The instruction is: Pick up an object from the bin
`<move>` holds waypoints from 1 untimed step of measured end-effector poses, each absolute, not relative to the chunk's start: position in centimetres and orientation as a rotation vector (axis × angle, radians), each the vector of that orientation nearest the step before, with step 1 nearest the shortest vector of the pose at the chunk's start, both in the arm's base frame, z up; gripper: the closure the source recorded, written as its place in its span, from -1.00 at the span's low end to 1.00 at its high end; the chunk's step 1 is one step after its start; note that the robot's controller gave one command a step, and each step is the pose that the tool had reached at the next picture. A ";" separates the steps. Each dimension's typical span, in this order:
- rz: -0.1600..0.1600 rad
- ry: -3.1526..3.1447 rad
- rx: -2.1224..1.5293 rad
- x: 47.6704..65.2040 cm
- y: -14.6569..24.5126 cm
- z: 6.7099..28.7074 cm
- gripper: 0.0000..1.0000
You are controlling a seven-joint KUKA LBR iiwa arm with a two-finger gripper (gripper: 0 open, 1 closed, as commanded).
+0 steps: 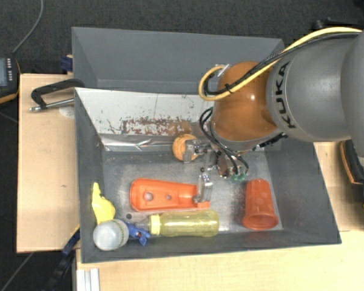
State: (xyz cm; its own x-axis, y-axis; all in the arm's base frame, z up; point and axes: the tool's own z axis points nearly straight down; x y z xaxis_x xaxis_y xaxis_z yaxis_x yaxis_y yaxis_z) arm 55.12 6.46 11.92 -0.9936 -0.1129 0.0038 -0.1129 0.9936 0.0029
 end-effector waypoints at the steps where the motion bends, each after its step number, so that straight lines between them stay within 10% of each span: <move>1: -0.005 -3.147 0.102 53.9 7.6 12.6 -1.00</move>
Offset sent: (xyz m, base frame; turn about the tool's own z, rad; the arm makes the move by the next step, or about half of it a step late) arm -0.0129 0.0183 -0.0492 -0.0733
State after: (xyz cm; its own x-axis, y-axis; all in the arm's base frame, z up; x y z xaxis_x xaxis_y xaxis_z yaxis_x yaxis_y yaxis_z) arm 53.87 7.56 12.57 -0.9979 -0.0647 -0.0069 -0.0647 0.9979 0.0029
